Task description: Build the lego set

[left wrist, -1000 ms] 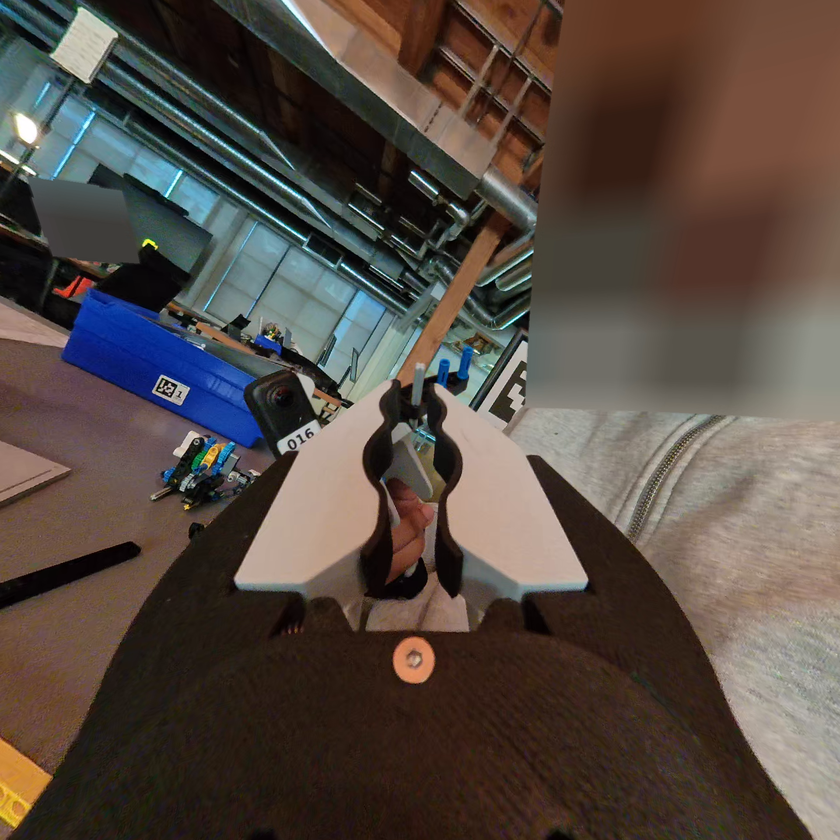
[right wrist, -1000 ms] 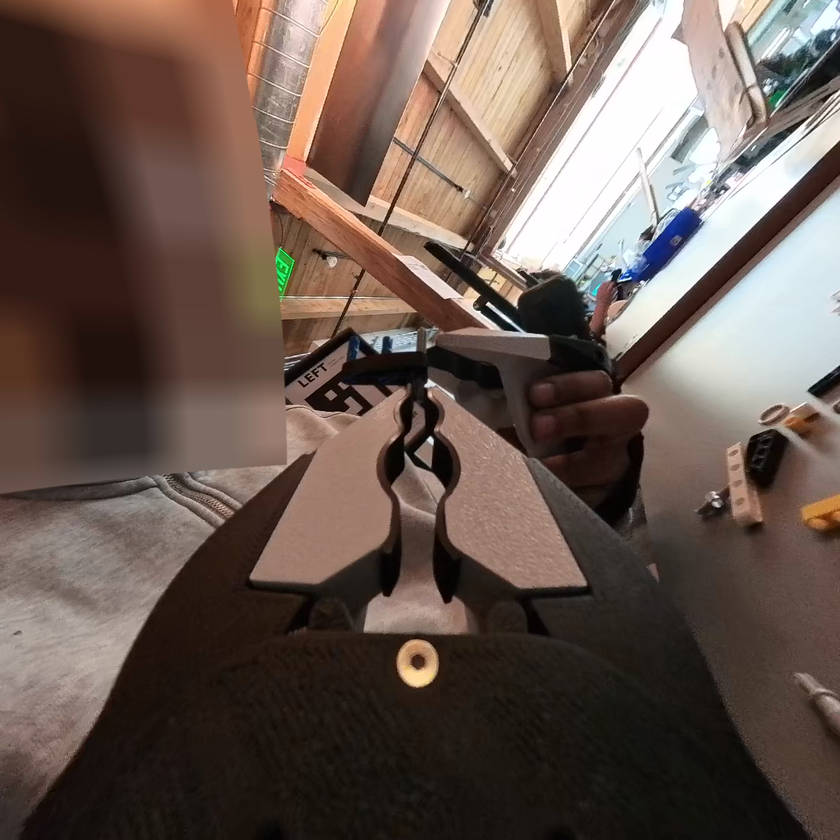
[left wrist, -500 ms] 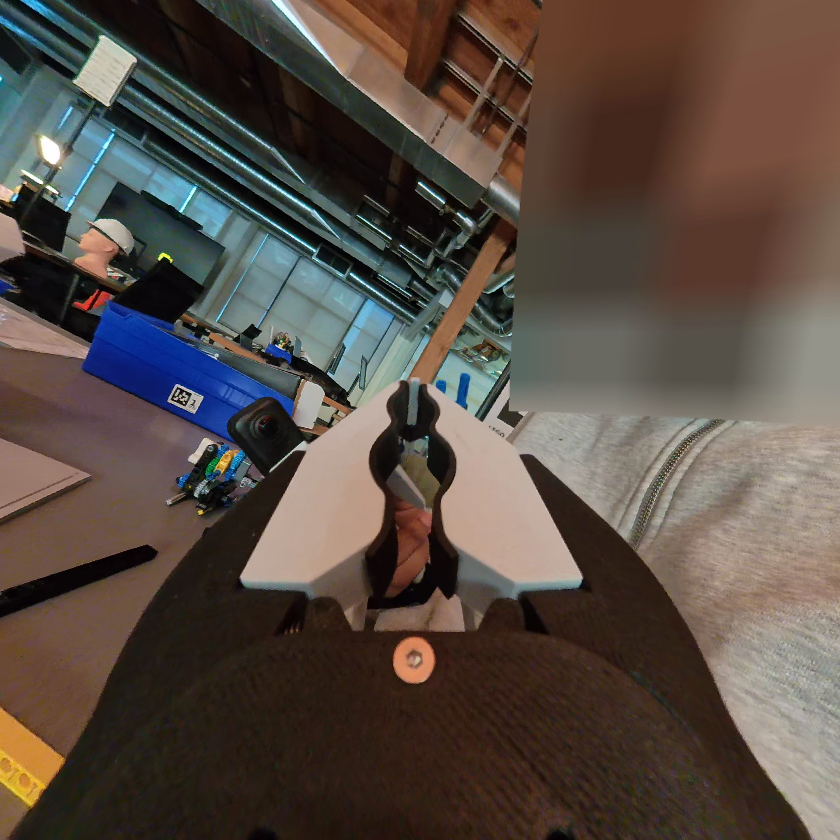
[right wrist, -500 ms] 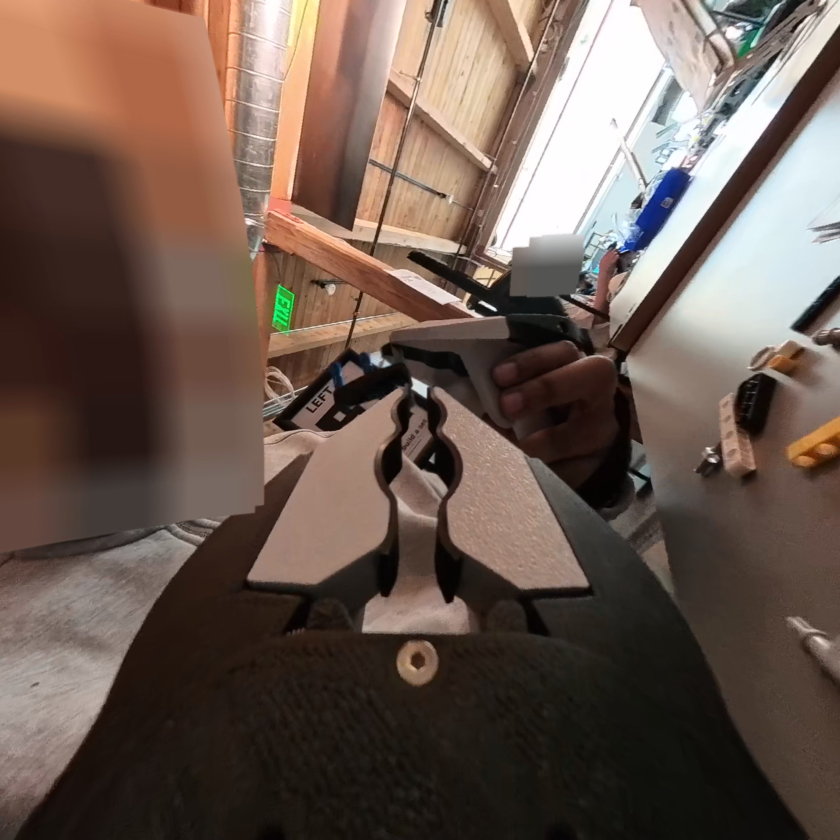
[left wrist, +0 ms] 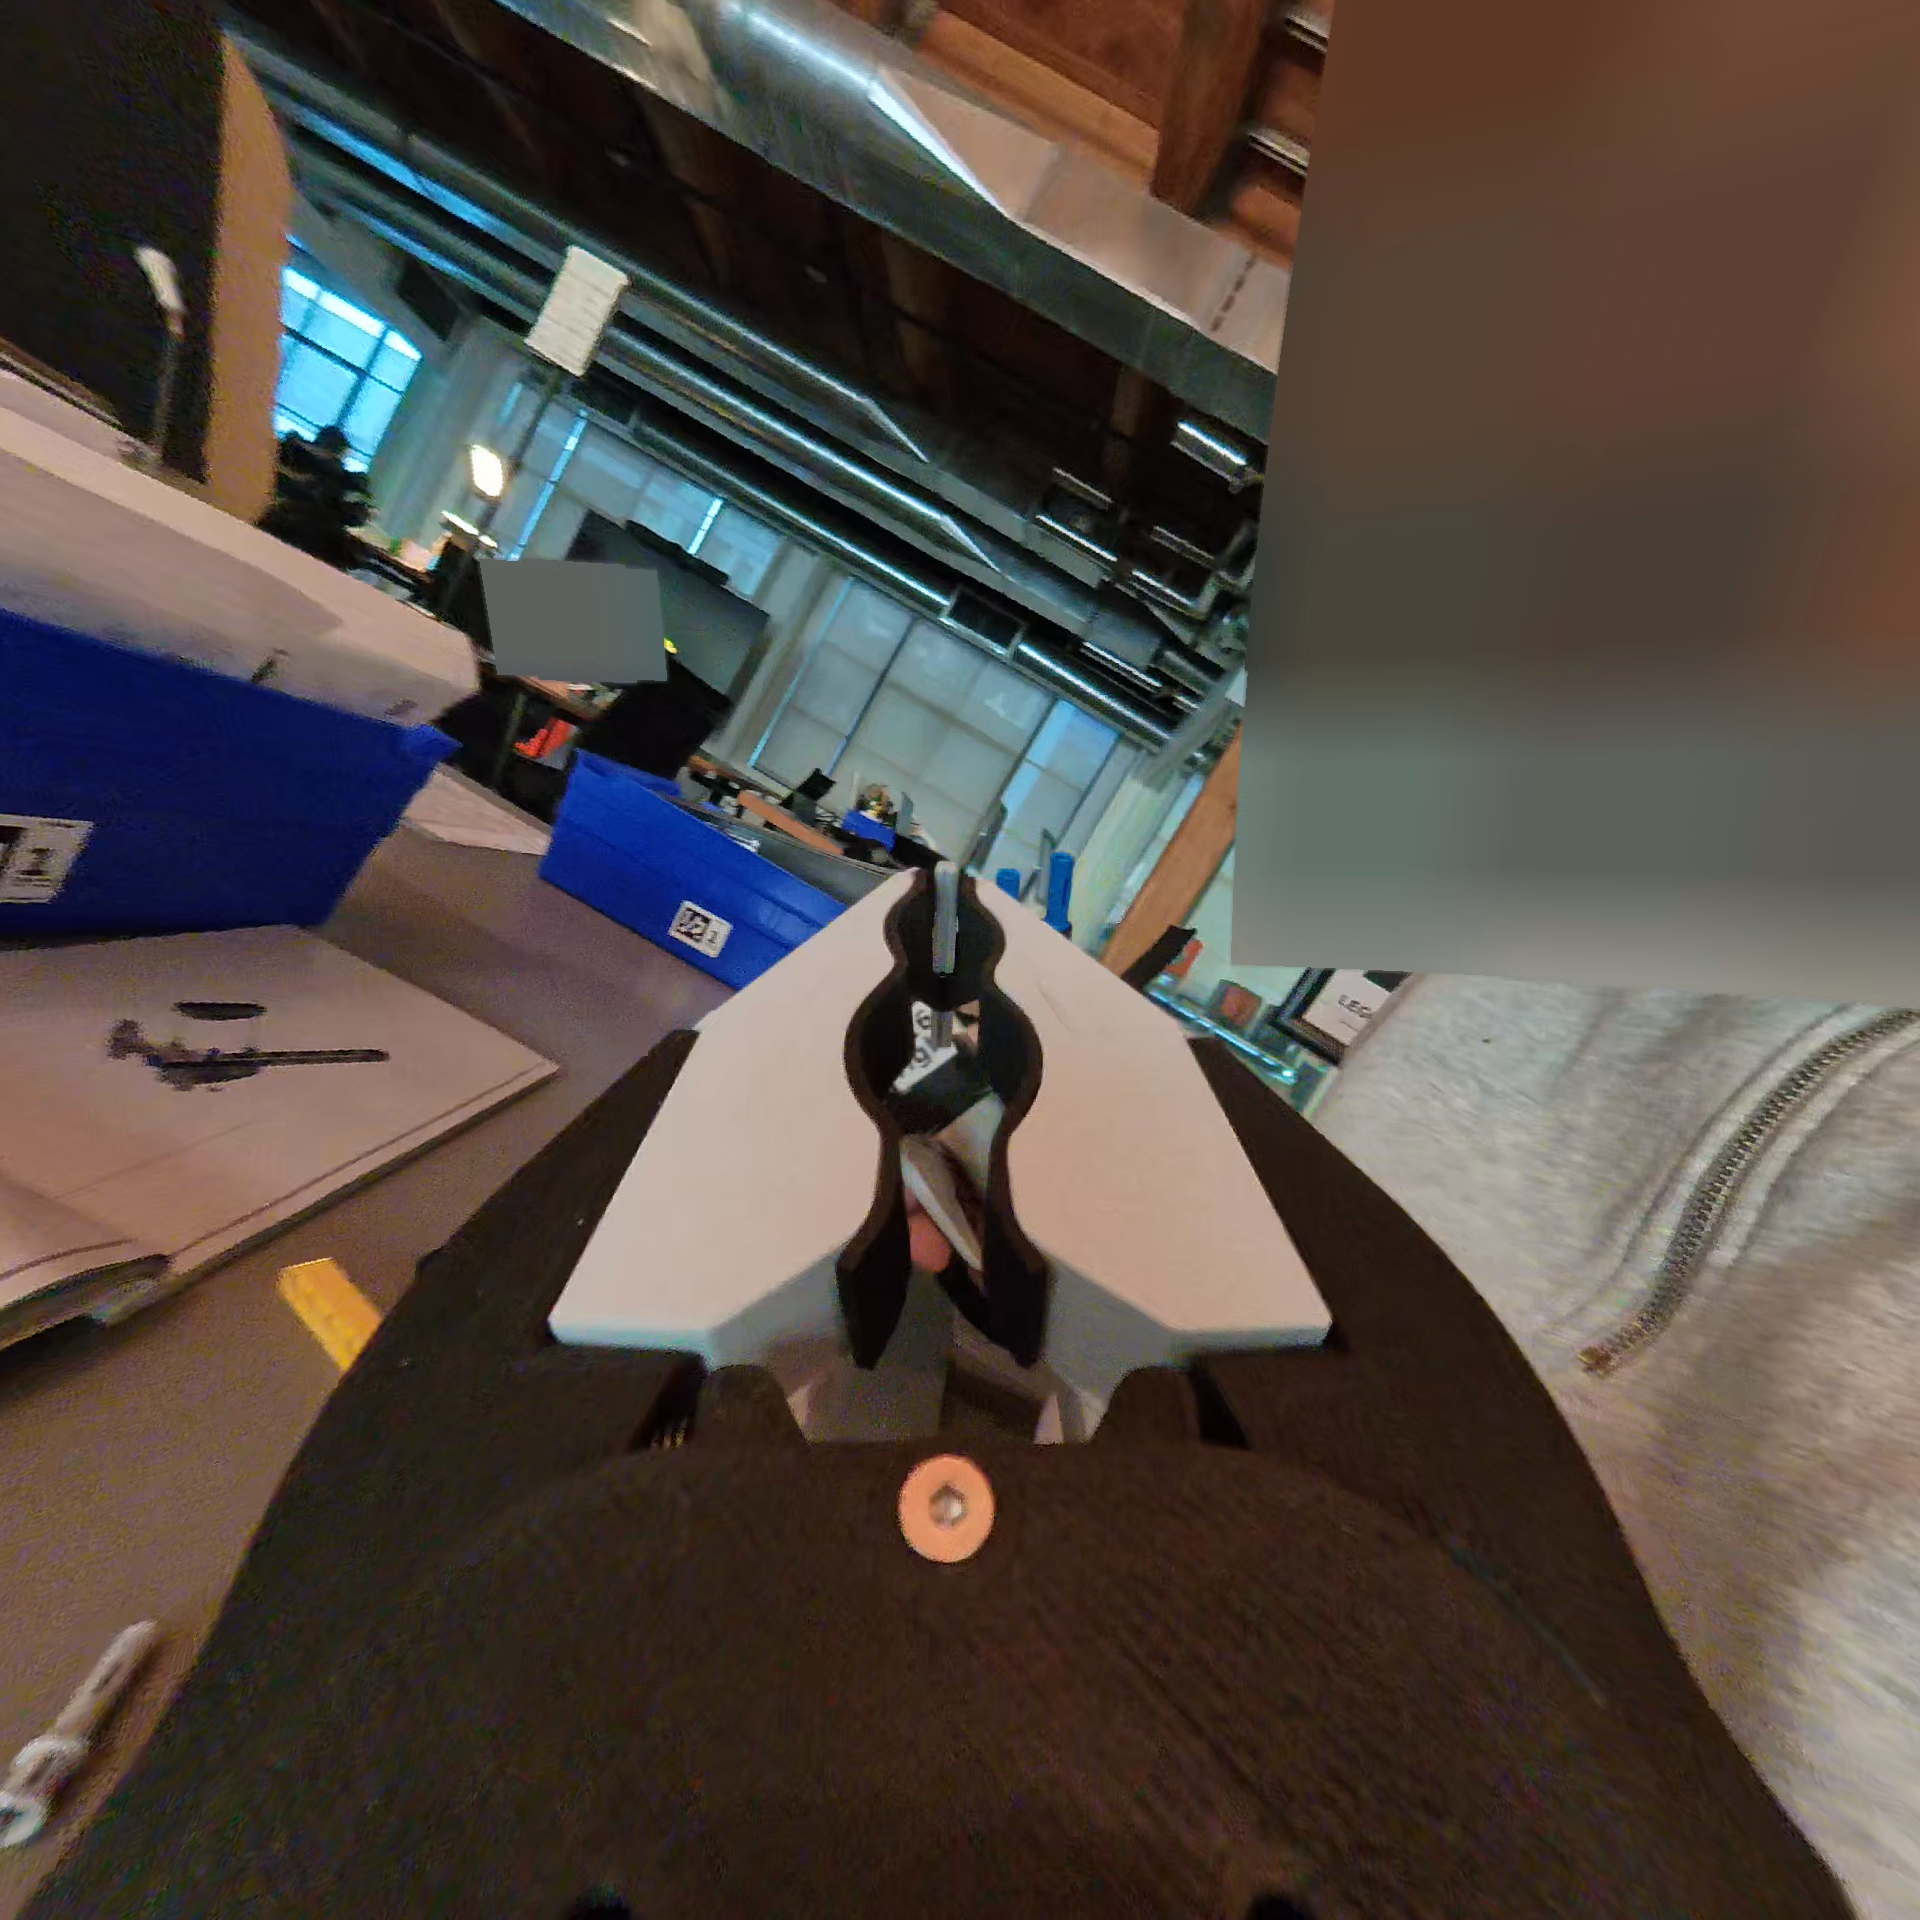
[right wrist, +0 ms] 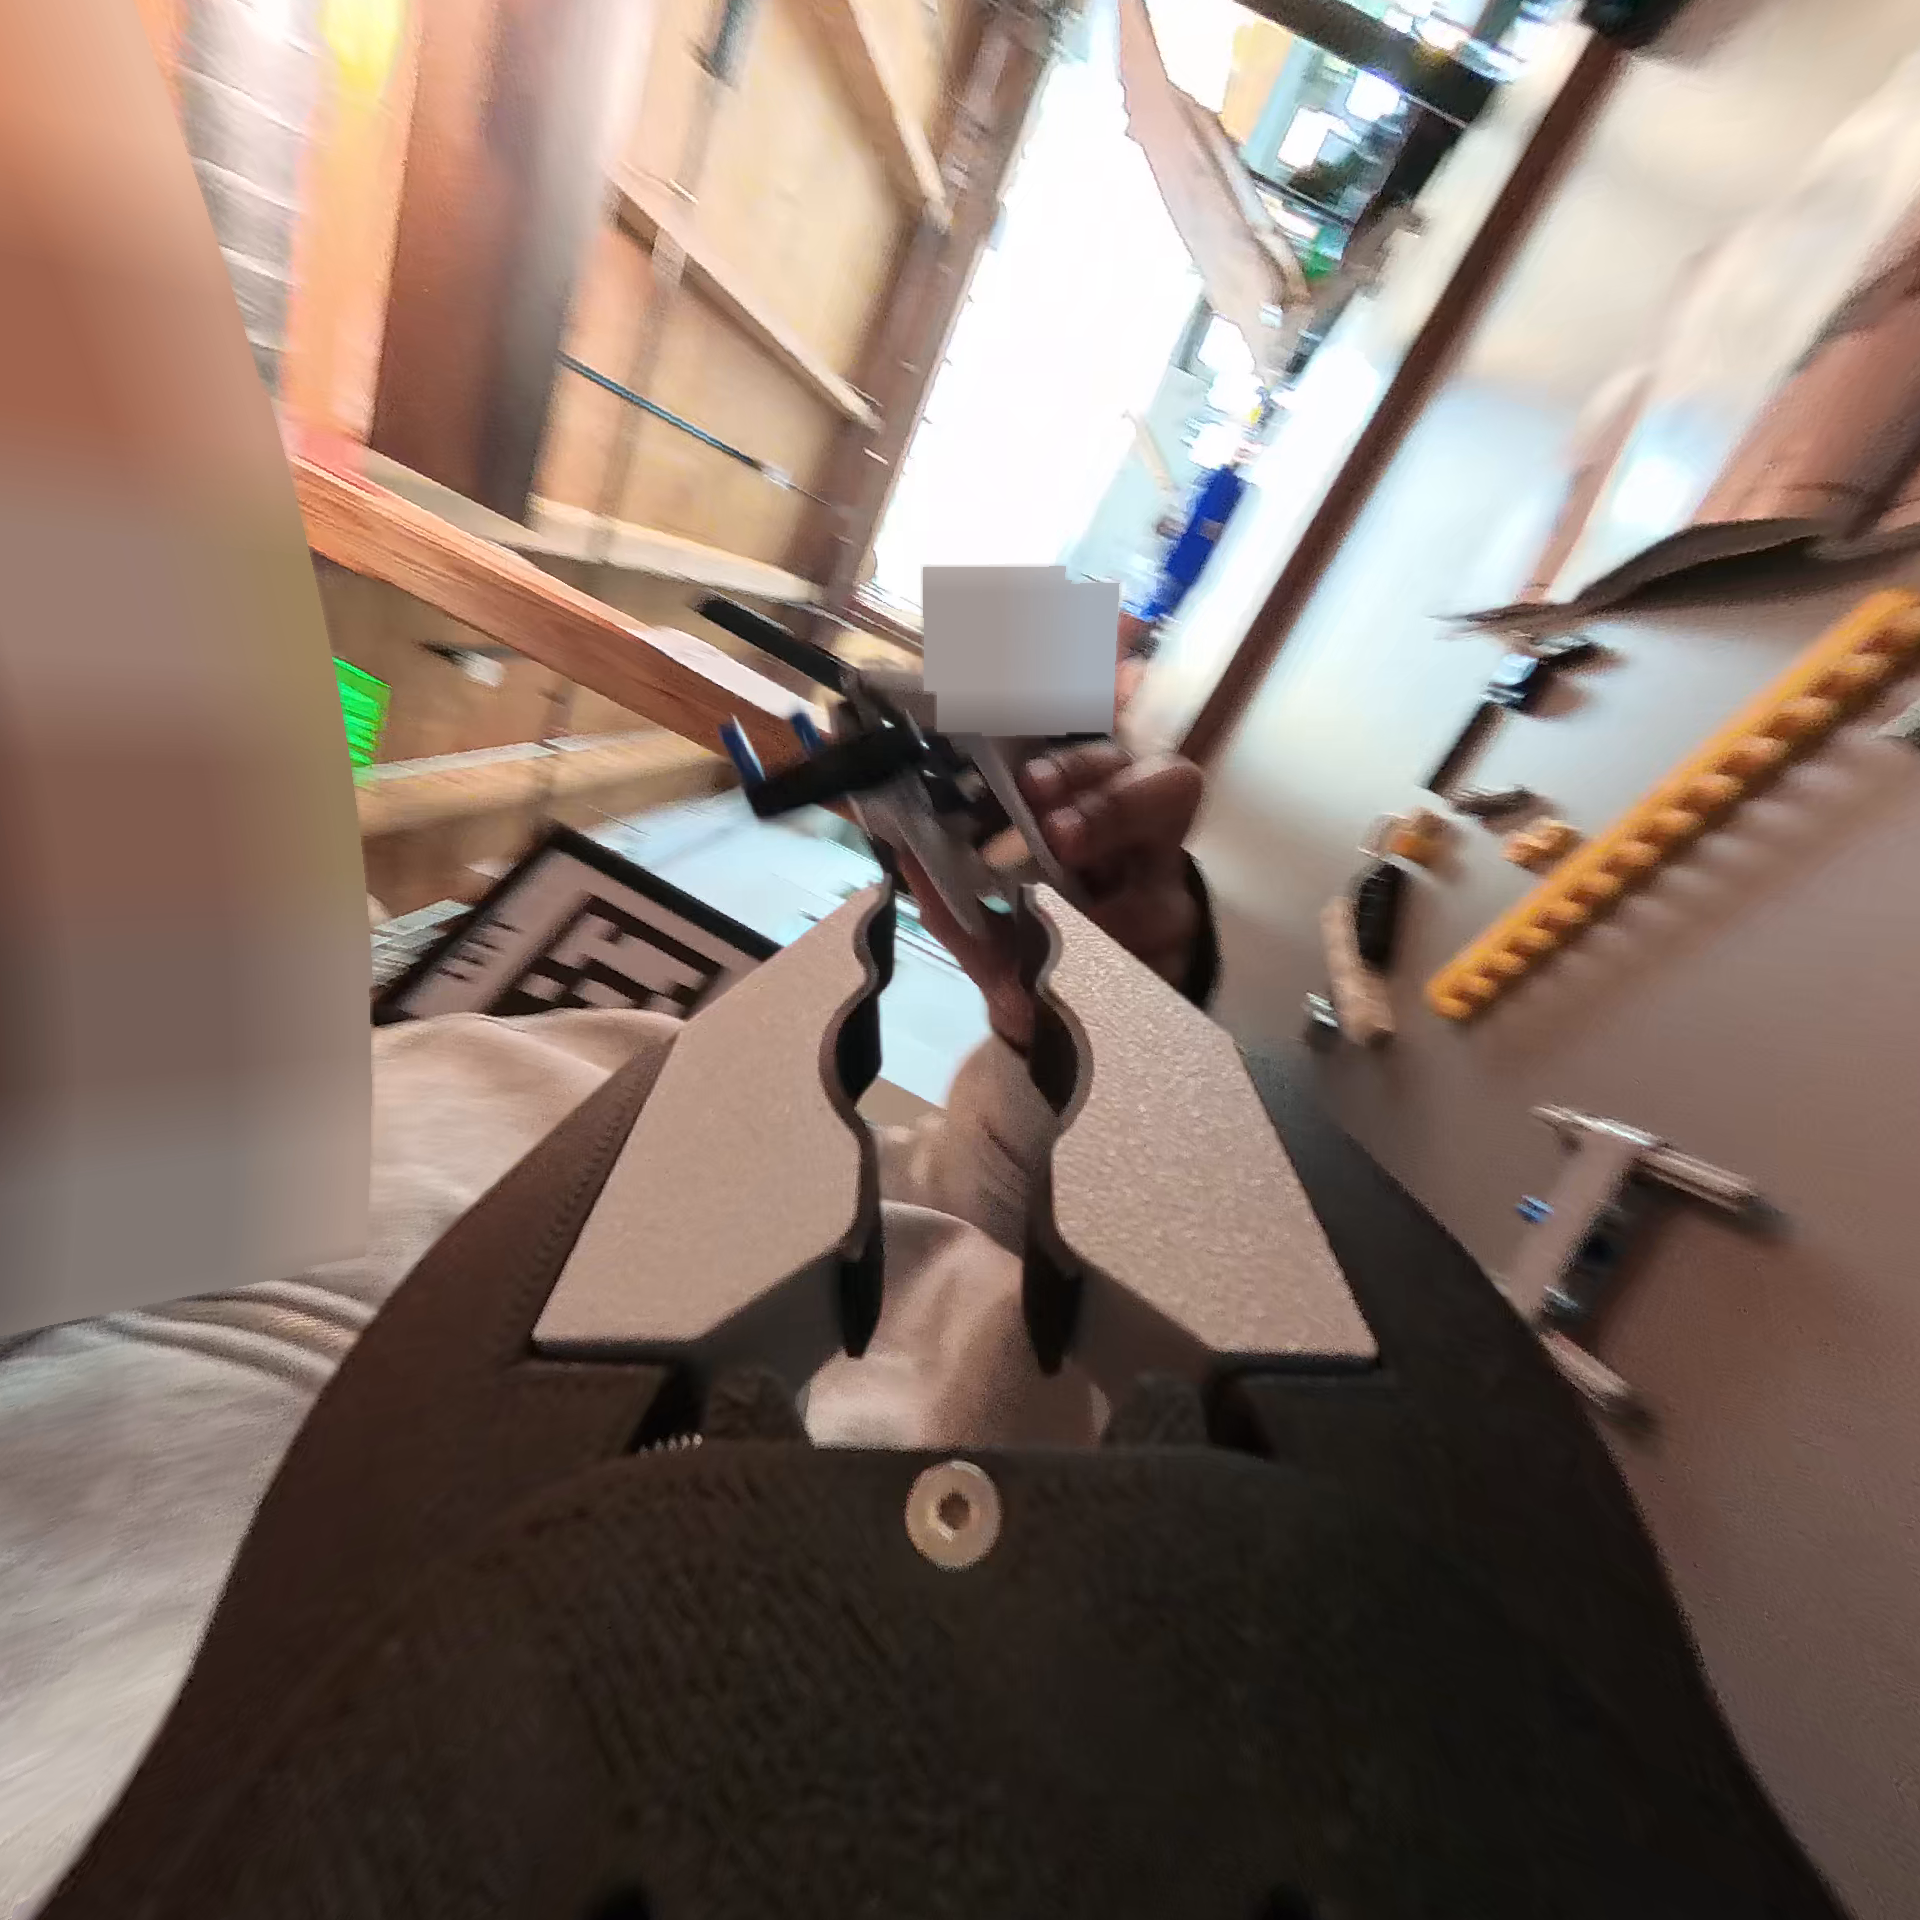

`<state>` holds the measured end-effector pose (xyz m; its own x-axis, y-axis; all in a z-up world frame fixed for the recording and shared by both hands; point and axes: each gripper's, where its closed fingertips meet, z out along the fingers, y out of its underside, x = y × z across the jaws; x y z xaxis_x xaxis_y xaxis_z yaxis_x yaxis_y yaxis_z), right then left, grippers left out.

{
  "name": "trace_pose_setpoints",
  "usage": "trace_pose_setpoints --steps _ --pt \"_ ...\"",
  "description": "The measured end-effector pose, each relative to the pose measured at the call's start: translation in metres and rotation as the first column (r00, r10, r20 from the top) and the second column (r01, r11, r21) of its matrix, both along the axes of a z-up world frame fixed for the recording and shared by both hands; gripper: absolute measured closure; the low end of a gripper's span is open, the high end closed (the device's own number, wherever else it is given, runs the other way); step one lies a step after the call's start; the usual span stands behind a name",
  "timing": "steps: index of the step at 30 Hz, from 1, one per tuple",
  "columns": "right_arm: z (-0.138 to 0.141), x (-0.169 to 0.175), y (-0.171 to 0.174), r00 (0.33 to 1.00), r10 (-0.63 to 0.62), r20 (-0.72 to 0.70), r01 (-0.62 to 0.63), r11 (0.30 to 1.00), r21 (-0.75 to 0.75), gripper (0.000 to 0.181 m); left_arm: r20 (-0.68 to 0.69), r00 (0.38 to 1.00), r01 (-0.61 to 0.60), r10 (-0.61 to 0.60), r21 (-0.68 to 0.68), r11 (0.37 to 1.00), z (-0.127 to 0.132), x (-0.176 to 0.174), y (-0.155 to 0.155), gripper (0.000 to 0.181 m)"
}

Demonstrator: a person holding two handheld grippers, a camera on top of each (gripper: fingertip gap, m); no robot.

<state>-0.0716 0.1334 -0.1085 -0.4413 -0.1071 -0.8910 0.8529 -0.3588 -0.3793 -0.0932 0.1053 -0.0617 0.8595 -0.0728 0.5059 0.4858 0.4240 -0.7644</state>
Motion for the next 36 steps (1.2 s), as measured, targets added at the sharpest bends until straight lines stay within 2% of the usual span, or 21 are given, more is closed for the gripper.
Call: trace_pose_setpoints --steps 4,7,9,11,13,15,24,29,33,36 --pt "-0.019 0.000 -0.007 1.000 -0.016 -0.026 0.021 0.984 0.177 0.156 0.004 0.994 -0.113 0.113 -0.057 0.992 -0.008 -0.017 -0.006 0.181" --pt "-0.036 -0.003 -0.009 0.990 -0.048 -0.129 0.094 0.922 0.376 0.155 0.002 0.984 -0.177 0.178 -0.107 0.978 -0.015 -0.025 -0.007 0.181" --pt "-0.045 -0.009 -0.004 0.967 -0.071 -0.245 0.192 0.835 0.515 0.154 -0.022 0.976 -0.219 0.218 -0.172 0.961 -0.022 -0.029 -0.004 0.181" --pt "-0.054 -0.018 0.005 0.926 -0.067 -0.372 0.308 0.704 0.640 0.154 -0.062 0.966 -0.259 0.252 -0.240 0.936 -0.031 -0.032 0.000 0.181" --pt "-0.065 -0.026 0.018 0.900 -0.034 -0.435 0.382 0.545 0.747 0.154 -0.108 0.957 -0.289 0.269 -0.292 0.912 -0.036 -0.033 0.003 0.180" --pt "-0.072 -0.033 0.027 0.885 -0.009 -0.466 0.424 0.432 0.796 0.153 -0.143 0.949 -0.315 0.282 -0.335 0.888 -0.042 -0.034 0.006 0.180" --pt "-0.095 -0.058 0.053 0.866 0.055 -0.497 0.486 0.143 0.862 0.152 -0.193 0.939 -0.343 0.286 -0.424 0.838 -0.056 -0.036 0.011 0.180" --pt "-0.111 -0.063 0.056 0.890 0.049 -0.453 0.449 0.074 0.890 0.152 -0.202 0.940 -0.338 0.275 -0.450 0.826 -0.062 -0.036 0.014 0.180" --pt "-0.115 -0.066 0.057 0.899 0.040 -0.436 0.434 0.064 0.899 0.157 -0.196 0.943 -0.330 0.268 -0.462 0.823 -0.065 -0.036 0.016 0.180" --pt "-0.116 -0.065 0.060 0.904 0.033 -0.426 0.424 0.063 0.904 0.170 -0.189 0.946 -0.322 0.263 -0.468 0.823 -0.067 -0.036 0.017 0.180"
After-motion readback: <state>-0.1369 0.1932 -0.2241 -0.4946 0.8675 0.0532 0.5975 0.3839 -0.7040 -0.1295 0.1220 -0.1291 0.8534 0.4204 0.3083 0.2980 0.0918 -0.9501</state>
